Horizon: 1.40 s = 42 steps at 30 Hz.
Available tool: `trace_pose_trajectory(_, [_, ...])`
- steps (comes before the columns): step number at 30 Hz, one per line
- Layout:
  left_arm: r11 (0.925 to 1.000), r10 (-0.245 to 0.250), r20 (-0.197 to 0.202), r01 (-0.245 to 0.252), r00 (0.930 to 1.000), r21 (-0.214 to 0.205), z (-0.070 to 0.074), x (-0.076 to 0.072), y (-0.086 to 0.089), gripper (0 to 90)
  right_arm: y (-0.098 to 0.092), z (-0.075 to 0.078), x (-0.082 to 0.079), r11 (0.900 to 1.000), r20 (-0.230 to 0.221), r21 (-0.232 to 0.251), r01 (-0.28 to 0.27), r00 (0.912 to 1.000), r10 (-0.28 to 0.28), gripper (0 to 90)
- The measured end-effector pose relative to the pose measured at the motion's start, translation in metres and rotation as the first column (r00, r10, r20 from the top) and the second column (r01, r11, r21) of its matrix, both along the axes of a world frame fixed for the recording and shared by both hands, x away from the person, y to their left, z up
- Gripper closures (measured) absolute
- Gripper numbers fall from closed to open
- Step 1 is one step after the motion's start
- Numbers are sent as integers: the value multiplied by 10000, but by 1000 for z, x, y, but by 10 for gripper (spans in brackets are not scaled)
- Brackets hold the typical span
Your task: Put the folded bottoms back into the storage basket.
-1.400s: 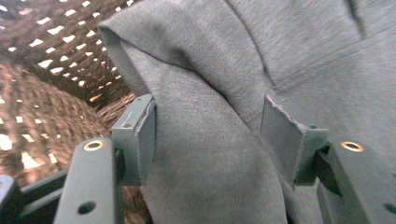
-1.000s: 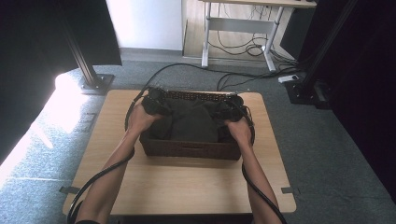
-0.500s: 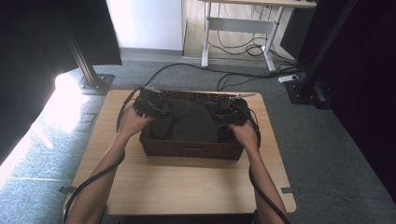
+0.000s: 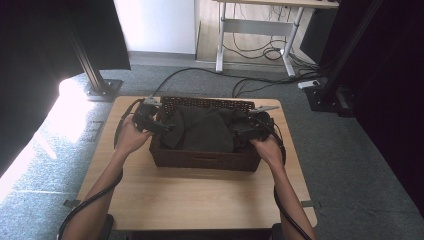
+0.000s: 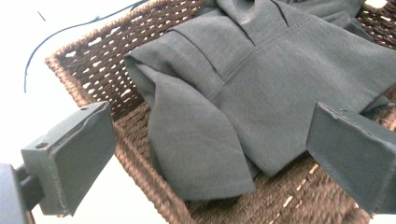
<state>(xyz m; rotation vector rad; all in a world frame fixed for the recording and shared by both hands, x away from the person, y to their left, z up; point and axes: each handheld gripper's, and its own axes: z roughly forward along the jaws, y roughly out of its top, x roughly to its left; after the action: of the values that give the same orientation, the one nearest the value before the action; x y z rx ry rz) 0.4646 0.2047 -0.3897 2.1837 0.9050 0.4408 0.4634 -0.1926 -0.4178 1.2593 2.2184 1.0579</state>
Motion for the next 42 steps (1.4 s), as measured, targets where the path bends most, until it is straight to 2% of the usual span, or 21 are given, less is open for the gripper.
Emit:
trace_pose_trajectory(7, [9998, -53, 248, 57, 9997, -182, 1, -18, 12, 6, -7, 5, -15, 9999, 197, 2, -120, 9997, 120, 0])
trace_pose_trajectory(15, [9998, -181, 526, 187, 9985, -118, 2, -43, 26, 0, -19, 9, -38, 9998, 412, -60, -209, 9989, 211, 0])
trace_pose_trajectory(19, [9999, -105, 575, 105, 9983, 3, 0, -56, 35, 0, -25, 9, -50, 9998, 449, 36, -206, 9988, 204, 0])
trace_pose_trajectory(25, [9999, 60, 580, -55, 9983, -97, -7, -74, 52, 0, -36, 8, -66, 9998, 616, 73, -178, 9980, 173, 0])
trace_pose_trajectory(33, [9992, 314, 400, -305, 9987, -239, -28, -92, 73, 0, -50, 0, -87, 10000, 746, 31, -29, 9972, 27, 0])
trace_pose_trajectory(40, [9979, 546, 104, -542, 9985, -351, -60, -103, 83, 0, -61, -19, -102, 9998, 741, 131, 138, 9971, -147, 0])
trace_pose_trajectory(42, [9970, 571, -27, -572, 9984, -526, -69, -105, 84, 0, -64, -26, -106, 9997, 703, 144, 183, 9973, -193, 0])
